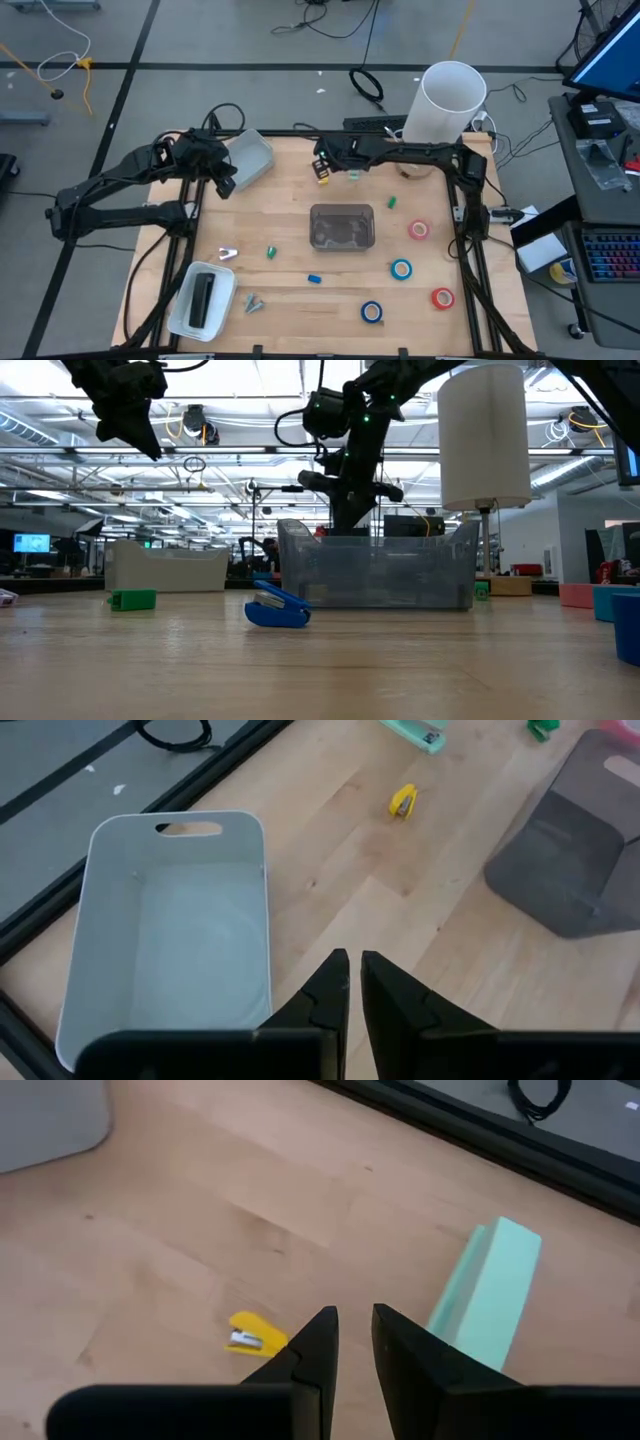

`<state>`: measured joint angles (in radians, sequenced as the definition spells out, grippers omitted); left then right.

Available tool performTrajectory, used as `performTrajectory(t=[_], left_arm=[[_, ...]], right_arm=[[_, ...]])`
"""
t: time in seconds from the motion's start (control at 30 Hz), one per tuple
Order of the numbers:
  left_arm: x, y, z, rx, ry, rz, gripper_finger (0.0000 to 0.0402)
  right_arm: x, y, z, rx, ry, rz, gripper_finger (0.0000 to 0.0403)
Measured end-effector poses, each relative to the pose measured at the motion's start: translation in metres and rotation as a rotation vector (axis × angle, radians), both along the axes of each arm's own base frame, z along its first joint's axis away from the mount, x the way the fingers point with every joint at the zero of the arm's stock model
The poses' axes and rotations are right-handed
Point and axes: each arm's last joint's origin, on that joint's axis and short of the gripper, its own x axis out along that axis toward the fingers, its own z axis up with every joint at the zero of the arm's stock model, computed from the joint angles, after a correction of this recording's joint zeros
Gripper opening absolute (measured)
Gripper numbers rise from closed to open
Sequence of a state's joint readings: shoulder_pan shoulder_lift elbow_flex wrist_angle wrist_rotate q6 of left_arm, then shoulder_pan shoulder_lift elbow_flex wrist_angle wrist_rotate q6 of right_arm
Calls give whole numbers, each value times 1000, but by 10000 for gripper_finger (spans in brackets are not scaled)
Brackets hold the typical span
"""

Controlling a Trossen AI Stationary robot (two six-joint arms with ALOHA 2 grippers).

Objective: Pick and place Stapler, Stapler remover, tape
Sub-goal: Put the large light green stapler into the white bin

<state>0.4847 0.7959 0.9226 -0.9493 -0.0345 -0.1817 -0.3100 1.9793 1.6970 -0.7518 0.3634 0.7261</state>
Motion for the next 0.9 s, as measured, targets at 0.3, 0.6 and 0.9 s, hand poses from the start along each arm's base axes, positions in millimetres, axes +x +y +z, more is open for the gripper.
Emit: performTrajectory(t=[0.3, 0.6, 0.9], left_arm=[[0, 0, 0, 13, 8, -17, 31], [0, 0, 0, 18, 11, -22, 31], [0, 0, 0, 18, 12, -22, 31]], right_arm=[[-1, -2, 0, 8, -11, -24, 75], [-1, -3, -8, 4, -39, -51, 161], [-15, -10, -43, 84, -31, -104, 200]])
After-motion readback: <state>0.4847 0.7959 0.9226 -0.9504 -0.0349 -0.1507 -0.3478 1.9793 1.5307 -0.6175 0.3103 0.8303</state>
